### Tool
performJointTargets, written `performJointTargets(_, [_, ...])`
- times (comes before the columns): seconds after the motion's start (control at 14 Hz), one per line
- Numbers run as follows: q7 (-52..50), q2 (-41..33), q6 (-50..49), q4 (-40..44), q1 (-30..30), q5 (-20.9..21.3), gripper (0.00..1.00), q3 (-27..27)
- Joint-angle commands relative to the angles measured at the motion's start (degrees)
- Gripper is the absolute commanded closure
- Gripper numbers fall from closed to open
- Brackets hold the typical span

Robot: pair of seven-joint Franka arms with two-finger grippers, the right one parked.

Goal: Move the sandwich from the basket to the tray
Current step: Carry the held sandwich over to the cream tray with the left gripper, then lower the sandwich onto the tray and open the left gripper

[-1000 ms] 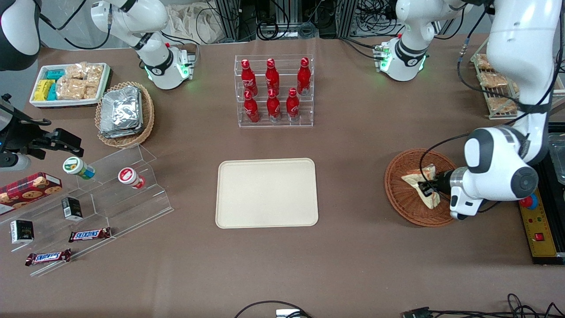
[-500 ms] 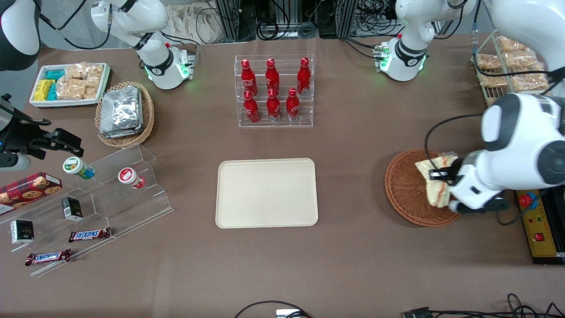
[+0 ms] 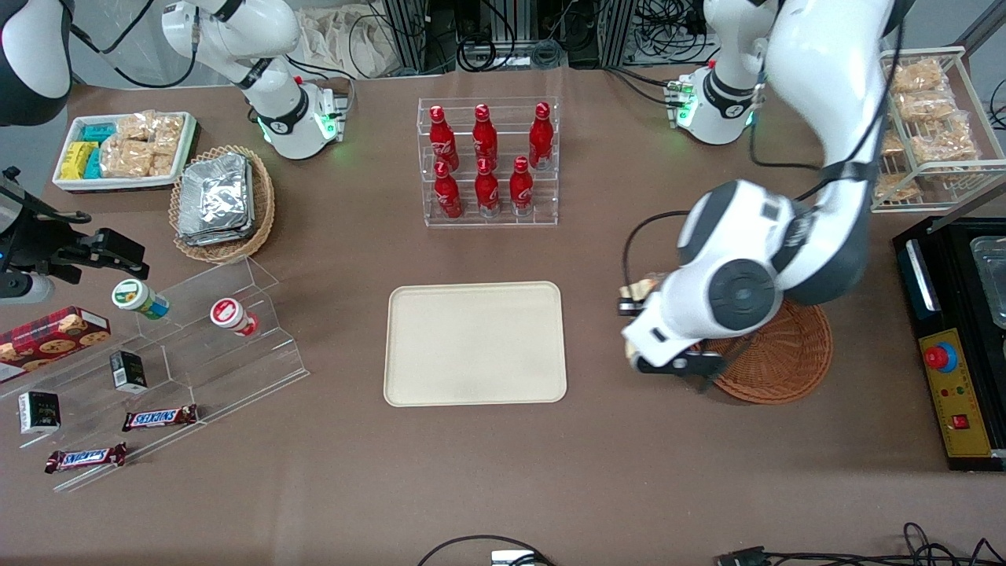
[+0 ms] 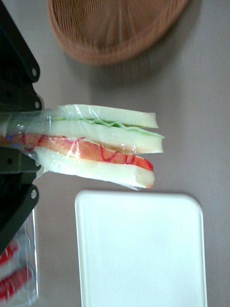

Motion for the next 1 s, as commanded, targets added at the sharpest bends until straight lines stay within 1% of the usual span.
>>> performJointTargets(0.0, [-2.6, 6.06, 3.57, 5.28, -2.26, -4.03, 0.89, -0.08])
performJointTargets(0.07, [-2.77, 7.72, 5.16, 5.28, -2.96, -6.31, 0.89, -0.08])
performJointTargets(0.14, [-2.77, 9.13, 6.83, 5.28, -4.27, -6.77, 0.89, -0.08])
performJointTargets(0.43, [-2.07, 15.9, 12.02, 5.1, -7.44, -6.16, 0.88, 0.18])
performJointTargets(0.57, [-1.9, 18.01, 13.61, 5.1, -8.07, -3.89, 0.88, 0.18])
performJointTargets(0.79, [-1.28, 19.43, 13.62, 5.1, -8.15, -3.09, 0.85, 0.18])
performJointTargets(0.86, [-0.85, 19.52, 13.62, 5.01, -8.15, -3.0, 0.81, 0.18])
performJointTargets(0.93, [-0.84, 19.6, 13.62, 5.01, -8.15, -3.0, 0.63, 0.27])
